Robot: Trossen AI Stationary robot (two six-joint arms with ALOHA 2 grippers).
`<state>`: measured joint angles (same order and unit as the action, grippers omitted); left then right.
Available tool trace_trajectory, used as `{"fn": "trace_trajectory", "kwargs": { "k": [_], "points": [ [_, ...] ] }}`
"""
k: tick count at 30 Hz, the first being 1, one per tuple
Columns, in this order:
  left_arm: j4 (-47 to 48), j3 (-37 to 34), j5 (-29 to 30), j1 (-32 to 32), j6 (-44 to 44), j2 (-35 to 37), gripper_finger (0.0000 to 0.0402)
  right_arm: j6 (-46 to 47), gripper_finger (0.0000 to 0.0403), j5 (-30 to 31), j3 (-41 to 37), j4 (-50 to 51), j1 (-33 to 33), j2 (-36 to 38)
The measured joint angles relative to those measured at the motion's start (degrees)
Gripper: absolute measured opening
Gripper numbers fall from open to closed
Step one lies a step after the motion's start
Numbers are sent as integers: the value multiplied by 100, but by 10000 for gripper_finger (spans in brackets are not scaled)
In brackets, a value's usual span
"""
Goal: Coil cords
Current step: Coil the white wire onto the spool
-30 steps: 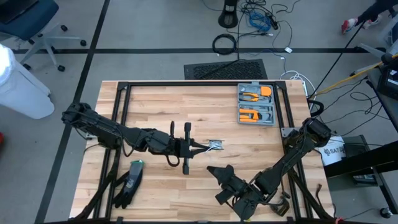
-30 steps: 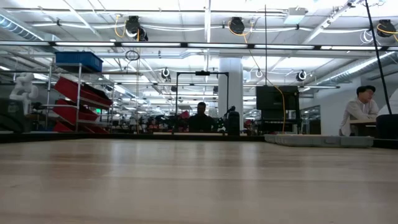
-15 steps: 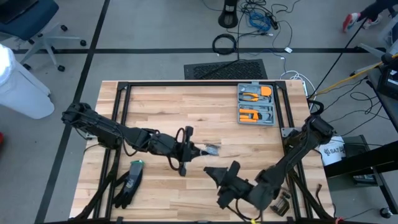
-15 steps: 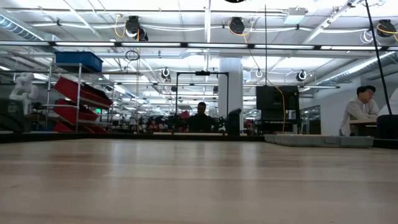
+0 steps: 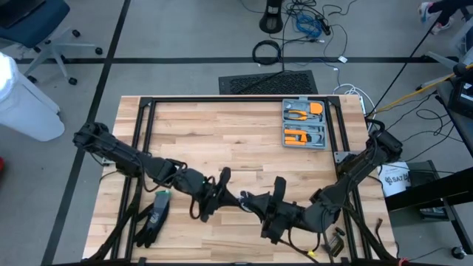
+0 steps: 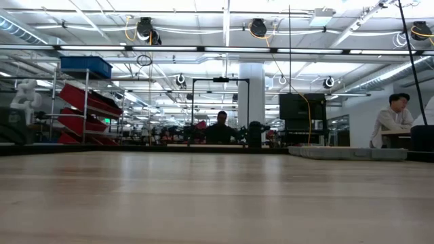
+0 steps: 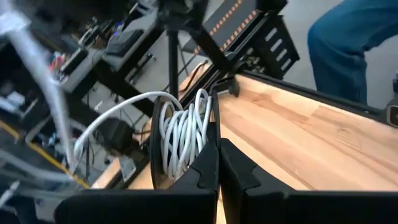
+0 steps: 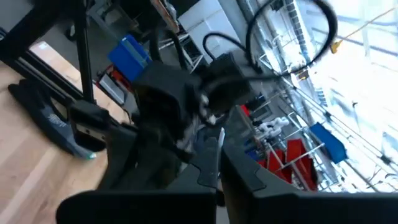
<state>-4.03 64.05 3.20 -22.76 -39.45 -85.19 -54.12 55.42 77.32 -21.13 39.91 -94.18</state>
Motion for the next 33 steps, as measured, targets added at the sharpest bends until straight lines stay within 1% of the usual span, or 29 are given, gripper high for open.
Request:
{"fn": "trace_trajectory", "kwargs": {
  "k": [5, 7, 11, 14, 16, 21, 26, 31, 33],
  "points": [
    [-130, 0, -10, -202, -383, 0, 0, 518, 0, -115, 0, 393, -114, 14],
    [-218, 0, -74, -263, -489, 0, 0, 874, 0, -406, 0, 606, -180, 14],
    [-386, 0, -623, -291, -493, 0, 0, 1476, 0, -898, 0, 852, -300, 14],
    [-509, 0, -933, -289, -484, 0, 0, 1628, 0, -948, 0, 854, -327, 14],
    [-503, 0, -1029, -289, -479, 0, 0, 1630, 0, -978, 0, 810, -327, 30],
    [-477, 0, -1052, -289, -452, 0, 0, 1707, 0, -1481, 0, 465, -323, 184],
    [-465, 0, -1052, -289, -451, 0, 0, 2294, 0, -1569, 0, 586, -442, 341],
    [-457, 0, -1054, -240, -438, 0, 0, 2399, 0, -2542, -1, 503, -527, 366],
    [-452, 0, -1052, -232, -436, 0, 0, 2447, 0, -2710, 0, 462, -533, 366]
  ]
}}
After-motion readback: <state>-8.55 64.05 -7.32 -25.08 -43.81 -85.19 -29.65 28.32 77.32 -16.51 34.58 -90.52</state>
